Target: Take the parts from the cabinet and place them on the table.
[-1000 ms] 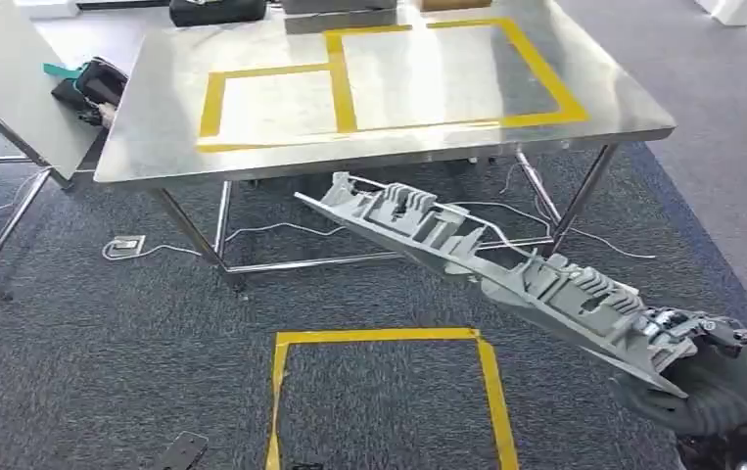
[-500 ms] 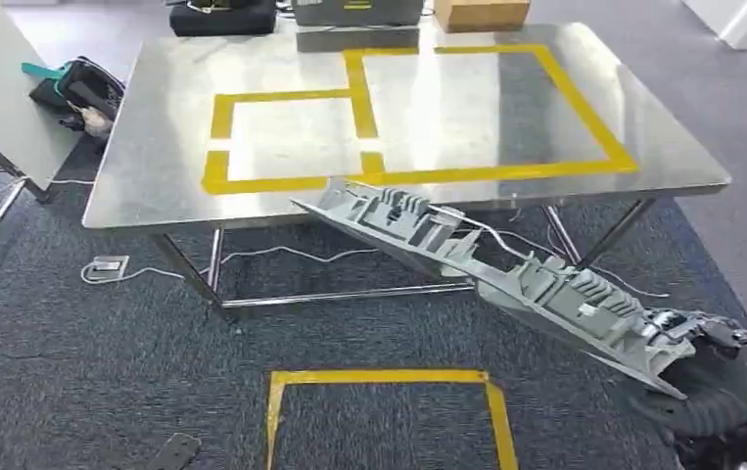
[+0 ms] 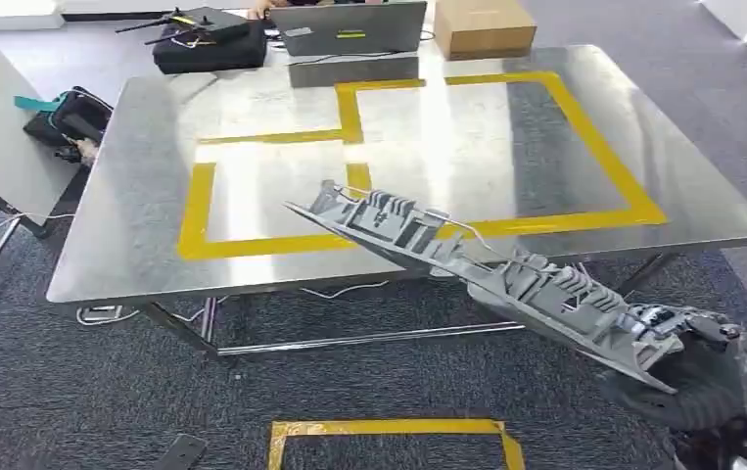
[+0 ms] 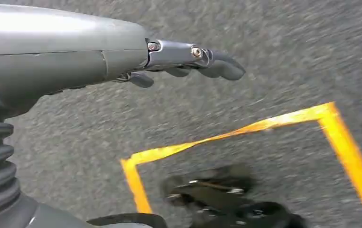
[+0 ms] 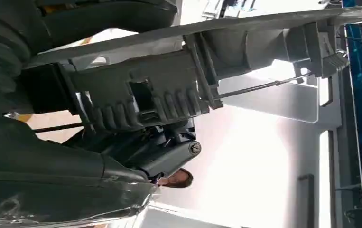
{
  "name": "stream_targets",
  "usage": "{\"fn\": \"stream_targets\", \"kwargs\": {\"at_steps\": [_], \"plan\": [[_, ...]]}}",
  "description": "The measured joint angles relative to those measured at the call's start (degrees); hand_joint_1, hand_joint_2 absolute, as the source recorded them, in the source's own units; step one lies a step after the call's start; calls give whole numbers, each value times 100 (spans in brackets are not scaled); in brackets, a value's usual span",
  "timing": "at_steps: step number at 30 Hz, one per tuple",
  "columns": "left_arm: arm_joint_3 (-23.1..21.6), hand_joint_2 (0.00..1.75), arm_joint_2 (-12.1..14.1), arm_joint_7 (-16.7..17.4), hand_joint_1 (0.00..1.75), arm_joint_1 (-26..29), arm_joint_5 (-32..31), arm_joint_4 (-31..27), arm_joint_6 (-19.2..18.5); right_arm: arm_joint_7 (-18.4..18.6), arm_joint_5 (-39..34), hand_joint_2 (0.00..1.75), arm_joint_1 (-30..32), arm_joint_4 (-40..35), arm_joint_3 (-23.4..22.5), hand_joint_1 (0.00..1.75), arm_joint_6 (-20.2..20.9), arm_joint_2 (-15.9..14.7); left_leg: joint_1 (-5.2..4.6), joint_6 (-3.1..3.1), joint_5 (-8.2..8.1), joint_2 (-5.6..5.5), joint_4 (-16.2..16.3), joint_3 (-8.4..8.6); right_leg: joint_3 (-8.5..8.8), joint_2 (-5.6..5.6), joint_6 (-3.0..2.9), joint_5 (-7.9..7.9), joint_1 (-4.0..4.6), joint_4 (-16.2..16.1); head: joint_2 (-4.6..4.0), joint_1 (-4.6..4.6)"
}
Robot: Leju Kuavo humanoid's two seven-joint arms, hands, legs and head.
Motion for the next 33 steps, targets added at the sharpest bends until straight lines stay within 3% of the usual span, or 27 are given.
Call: {"fn": "stream_targets", "kwargs": {"at_steps": [1, 2, 3, 4, 5, 6, 7, 8, 9, 10, 11, 12, 13, 14, 15, 16, 19, 20, 22, 24, 25, 26, 28, 29, 30, 31, 33], "plan": [[0, 175, 2, 0, 0, 0, 0, 0, 0, 2, 4, 175, 0, 2, -2, 175, 0, 0, 13, -21, -139, 1, -161, -78, 192, 6, 15, -101, -29, -50, 0, -2], [0, 175, 7, 0, 0, 1, 0, 0, 2, 4, 4, 175, -1, 2, -2, 175, 0, 0, 23, -40, -44, 3, -465, -91, 401, 11, 60, -228, -56, -101, 0, -2], [0, 175, 7, 0, 0, 5, 0, 0, 4, 2, 2, 175, -5, 2, -2, 175, 0, 0, 33, -56, 391, 17, -858, -69, 556, 8, 93, -344, -86, -137, 0, -4], [0, 175, 2, 0, 0, 33, 0, 0, 4, 2, 2, 175, -5, 2, -2, 175, 0, 0, 39, -45, 1249, 51, -1285, -54, 670, -1, 124, -438, -85, -169, 0, -13], [0, 175, 2, 0, 0, 32, 0, 4, 4, 7, 4, 175, -28, 15, 0, 175, 0, 0, 69, -17, 1874, 77, -1699, -133, 886, 42, 151, -552, -81, -86, 0, -51], [-2, 175, 2, 0, 0, 14, 0, 4, 4, 4, 6, 175, -35, 20, 0, 175, -6, 0, 68, -9, 1882, 97, -1841, -59, 901, 63, 194, -699, -36, -118, 2, -57], [-2, 175, 0, -2, 0, 32, -9, 4, 4, 17, 22, 175, -34, 26, 2, 175, -7, 0, 66, -13, 1887, 79, -1767, -11, 1039, 45, 196, -846, -46, -224, 0, -28], [-4, 175, -4, -19, 0, 8, -15, 4, 11, 20, 37, 175, -46, 13, 2, 175, -9, 0, 64, -7, 1816, 79, -1724, 34, 1204, 47, 210, -1026, -47, -366, 0, -66], [-7, 175, -9, -46, 0, -38, -18, 4, 18, 6, 37, 175, -55, -22, 2, 175, -9, 0, 81, 10, 1756, 75, -1791, 78, 1321, 37, 230, -1037, -21, -505, 0, -61], [-7, 175, -4, -59, 0, -62, -18, 4, 24, 4, 44, 175, -50, -55, 0, 175, -15, -4, 128, -1, 1880, 59, -1905, 161, 1387, 31, 283, -1029, -30, -416, 2, -81], [-7, 175, -4, -77, 0, -63, -15, 4, 28, 0, 44, 175, -64, -63, 9, 175, -17, -4, 146, 35, 1935, 71, -1919, 194, 1286, -15, 303, -1227, -25, -152, -2, -13], [-7, 175, -2, -76, 0, -59, -15, 4, 31, -2, 41, 175, -67, -63, 7, 175, -20, -4, 143, 106, 2068, 73, -1910, 203, 1050, -36, 312, -1509, -34, 310, 2, 28], [-7, 175, -4, -76, 0, -57, -13, 4, 31, -4, 42, 175, -54, -61, 7, 175, -22, -4, 125, 135, 2060, 78, -1880, 205, 755, -43, 313, -1743, -37, 782, 0, 63], [-7, 175, -9, -76, 0, -50, -15, 4, 31, 4, 52, 175, -25, -59, 9, 175, -26, -4, 97, 153, 2041, 77, -1877, 224, 448, -43, 303, -1865, -32, 1214, 0, 70], [-7, 175, -9, -76, 0, -45, -11, 4, 31, 13, 61, 175, -6, -50, 9, 175, -37, -4, 70, 173, 2012, 72, -1877, 257, 243, -43, 282, -1778, -8, 1414, 0, 61], [-7, 175, -7, -76, 0, -45, -11, 4, 31, 15, 63, 175, -1, -48, 7, 175, -39, -4, 45, 193, 1979, 67, -1864, 284, 152, -43, 241, -1517, 21, 1313, 0, 79], [-9, 175, -11, -94, 0, -39, -22, 4, 28, 13, 102, 175, -6, -50, 15, 175, -57, -4, -20, 219, 1935, 24, -1863, 356, 263, -38, 85, -494, 98, 82, 0, 79], [-11, 175, -15, -94, 0, -31, -37, 4, 28, 13, 127, 175, 16, -48, 18, 175, -90, -4, -41, 205, 1941, -4, -1858, 375, 221, -39, 64, -385, 116, 126, 0, 48], [-15, 175, -4, -103, 0, -20, -42, 4, 26, 2, 203, 175, 7, -50, 26, 175, -158, -4, -24, 159, 1952, -26, -1834, 334, 184, -33, 71, -345, 138, 87, 0, 79], [-17, 175, -7, -105, 0, -9, -61, 4, 26, 2, 232, 175, 11, -50, 26, 175, -203, -4, -19, 92, 1989, -29, -1866, 338, 170, -25, 17, -289, 138, 51, 0, 81], [-20, 175, 0, -105, 0, -8, -63, 4, 28, -2, 236, 175, 5, -55, 26, 175, -216, -4, -13, 68, 1951, -21, -1834, 303, 267, -34, 17, -235, 95, 16, 0, 83], [-26, 175, 0, -107, 0, -9, -63, 4, 33, -4, 240, 175, 4, -63, 26, 175, -219, -2, -18, 24, 1794, -11, -1681, 238, 258, -28, 2, -224, 90, 8, 0, 46], [-59, 175, 0, -109, 0, -8, -63, 4, 33, -7, 245, 175, 12, -66, 26, 175, -219, -4, 20, -42, 1301, 2, -735, -169, 257, -37, -10, -225, 79, 9, 0, 33], [-70, 175, 0, -109, 0, -8, -66, 4, 33, -7, 251, 175, 14, -63, 26, 175, -221, -4, 32, -59, 1145, 3, -300, -378, 256, -39, -20, -236, 79, 11, 0, 37], [-83, 175, 0, -109, 0, -6, -68, 4, 35, -4, 254, 175, 20, -63, 26, 175, -223, -4, 41, -70, 1112, 5, -67, -498, 264, -37, -14, -251, 79, 12, 0, 31], [-94, 175, 0, -109, 0, -4, -68, 4, 37, -4, 251, 175, 20, -63, 26, 175, -227, -4, 47, -73, 1205, 6, -103, -479, 283, -34, -12, -273, 76, 12, 0, 37], [-103, 175, 7, -109, 0, -7, -68, 4, 46, -4, 251, 175, 19, -63, 26, 175, -236, -4, 51, -59, 1687, 7, -838, -115, 378, -26, 14, -357, 65, 13, 0, 35]]}}
